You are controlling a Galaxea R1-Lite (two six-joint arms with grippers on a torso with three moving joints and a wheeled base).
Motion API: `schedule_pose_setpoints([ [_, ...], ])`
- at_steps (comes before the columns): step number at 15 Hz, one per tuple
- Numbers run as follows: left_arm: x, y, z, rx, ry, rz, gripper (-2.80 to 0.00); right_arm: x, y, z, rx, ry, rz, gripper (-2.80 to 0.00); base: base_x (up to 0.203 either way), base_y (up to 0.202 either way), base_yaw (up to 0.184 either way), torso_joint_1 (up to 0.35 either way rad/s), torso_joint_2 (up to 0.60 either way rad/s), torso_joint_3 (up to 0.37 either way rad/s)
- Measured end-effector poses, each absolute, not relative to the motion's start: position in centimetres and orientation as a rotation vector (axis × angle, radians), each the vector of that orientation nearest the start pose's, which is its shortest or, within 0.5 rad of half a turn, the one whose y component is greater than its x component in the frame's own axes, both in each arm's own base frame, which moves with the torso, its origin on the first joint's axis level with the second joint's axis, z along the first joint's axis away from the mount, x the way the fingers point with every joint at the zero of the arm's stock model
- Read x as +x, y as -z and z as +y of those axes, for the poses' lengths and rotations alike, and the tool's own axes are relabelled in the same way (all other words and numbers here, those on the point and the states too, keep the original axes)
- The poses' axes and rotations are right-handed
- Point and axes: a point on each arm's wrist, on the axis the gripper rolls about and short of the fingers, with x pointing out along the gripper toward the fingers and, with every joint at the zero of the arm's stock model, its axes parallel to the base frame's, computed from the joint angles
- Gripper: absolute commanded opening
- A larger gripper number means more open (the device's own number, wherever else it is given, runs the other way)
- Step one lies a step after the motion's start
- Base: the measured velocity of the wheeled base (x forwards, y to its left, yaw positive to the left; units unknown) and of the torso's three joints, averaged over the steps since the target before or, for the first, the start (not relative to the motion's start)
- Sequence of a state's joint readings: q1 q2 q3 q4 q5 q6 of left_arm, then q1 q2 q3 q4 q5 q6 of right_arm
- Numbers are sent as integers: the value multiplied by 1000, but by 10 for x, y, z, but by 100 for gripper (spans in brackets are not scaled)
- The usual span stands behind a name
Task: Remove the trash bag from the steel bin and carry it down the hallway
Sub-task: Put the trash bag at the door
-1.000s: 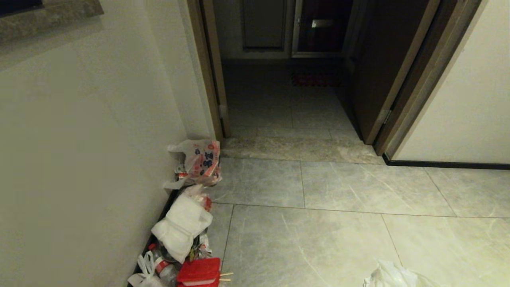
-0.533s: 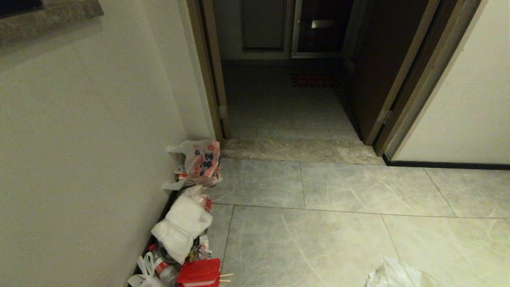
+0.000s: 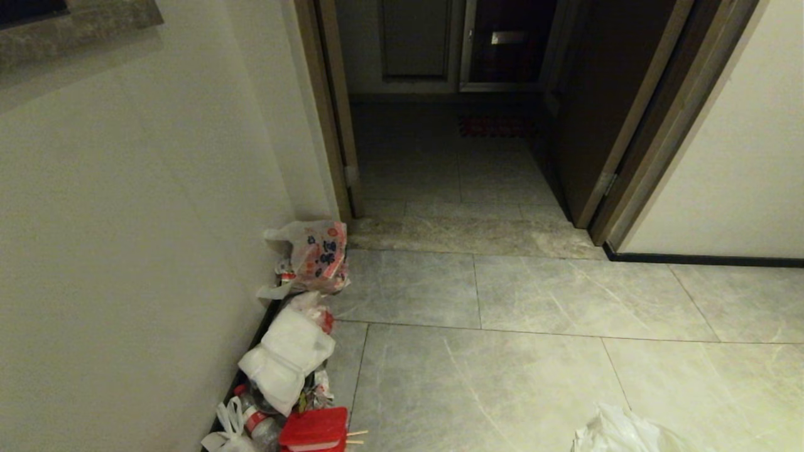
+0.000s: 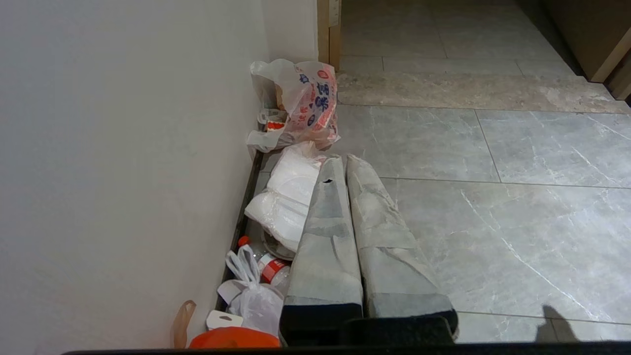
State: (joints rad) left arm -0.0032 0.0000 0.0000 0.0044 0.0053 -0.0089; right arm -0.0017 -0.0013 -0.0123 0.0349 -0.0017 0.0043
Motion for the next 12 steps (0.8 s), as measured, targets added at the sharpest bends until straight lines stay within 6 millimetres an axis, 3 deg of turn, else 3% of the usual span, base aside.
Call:
schedule_pose_setpoints([
  [10,-23,-75,0,-9,-2,5,-280,-24,-75,0,4,4,21,-280,0,0,0,0,0,0],
  [12,-23,-75,0,-9,-2,4,-280,-24,-75,0,5,3,21,-280,2,10,-142,2,0,7],
])
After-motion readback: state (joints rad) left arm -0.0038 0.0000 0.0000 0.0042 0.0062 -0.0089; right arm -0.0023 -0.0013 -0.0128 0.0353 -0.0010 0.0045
